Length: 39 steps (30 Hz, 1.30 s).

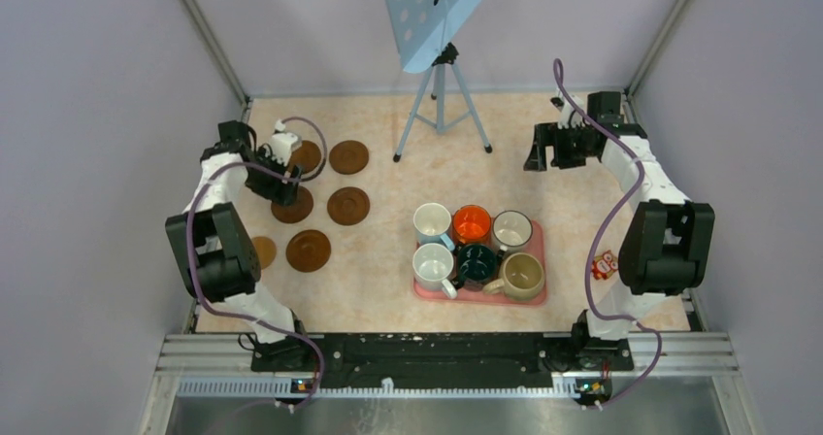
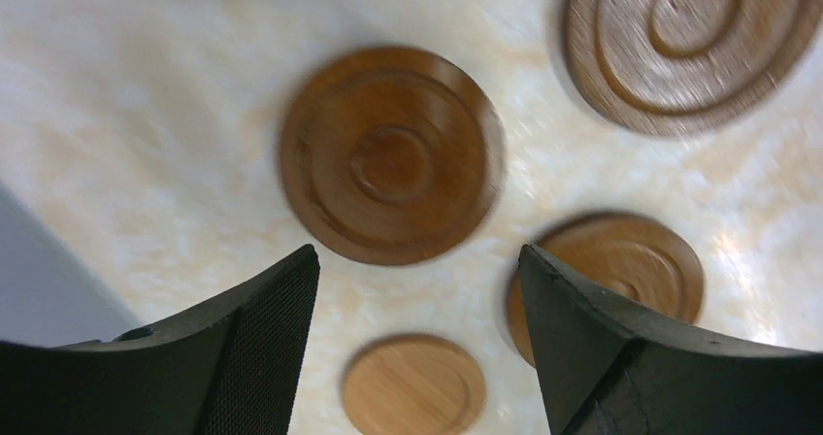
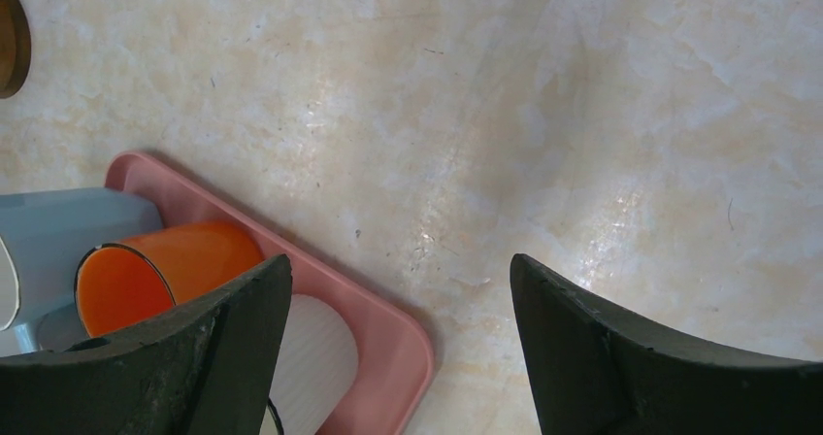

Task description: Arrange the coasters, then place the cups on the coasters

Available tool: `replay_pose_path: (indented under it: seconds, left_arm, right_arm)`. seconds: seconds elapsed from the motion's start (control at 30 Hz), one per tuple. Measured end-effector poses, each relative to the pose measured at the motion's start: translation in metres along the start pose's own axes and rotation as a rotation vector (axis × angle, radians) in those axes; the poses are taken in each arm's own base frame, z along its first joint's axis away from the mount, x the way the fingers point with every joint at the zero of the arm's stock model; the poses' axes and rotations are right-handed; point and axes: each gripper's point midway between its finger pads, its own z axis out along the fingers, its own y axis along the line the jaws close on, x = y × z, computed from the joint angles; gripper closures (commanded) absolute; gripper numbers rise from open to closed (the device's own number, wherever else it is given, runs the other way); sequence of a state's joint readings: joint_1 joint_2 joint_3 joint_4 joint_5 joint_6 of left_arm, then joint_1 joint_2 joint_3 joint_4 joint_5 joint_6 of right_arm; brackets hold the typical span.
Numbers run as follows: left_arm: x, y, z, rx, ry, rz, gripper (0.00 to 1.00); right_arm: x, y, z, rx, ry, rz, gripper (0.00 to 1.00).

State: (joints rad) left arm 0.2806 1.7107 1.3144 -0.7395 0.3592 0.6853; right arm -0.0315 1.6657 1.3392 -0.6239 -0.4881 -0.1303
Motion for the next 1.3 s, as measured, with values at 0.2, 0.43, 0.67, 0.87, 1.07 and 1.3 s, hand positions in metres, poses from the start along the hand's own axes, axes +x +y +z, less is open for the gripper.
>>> replay_pose_path:
  seconds: [0.2,0.43,0.67,0.87,1.07,1.3]
  left_arm:
    - [0.049,-0.041,0.002,0.126,0.101,0.054,0.15]
    - [0.09,-0.067,0.012,0.18,0.188,0.108,0.17]
    - [0.102,-0.083,0.024,0.179,0.235,0.214,0.24]
    - [0.097,-0.102,0.028,0.176,0.246,0.326,0.37]
    - [0.089,-0.135,0.033,0.215,0.237,0.404,0.39]
    - [0.082,-0.163,0.037,0.244,0.234,0.429,0.4]
  right_arm:
    - [-0.002,0.001,-0.001,-0.007,0.001,0.0,0.18]
    - [0.001,0.002,0.0,-0.013,0.013,0.006,0.18]
    - [0.005,0.003,-0.001,-0.014,0.027,0.003,0.18]
    - [0.007,0.002,-0.001,-0.015,0.034,-0.006,0.18]
    - [0.008,0.003,-0.002,-0.016,0.039,-0.005,0.18]
    - [0.008,0.003,-0.002,-0.016,0.039,-0.005,0.18]
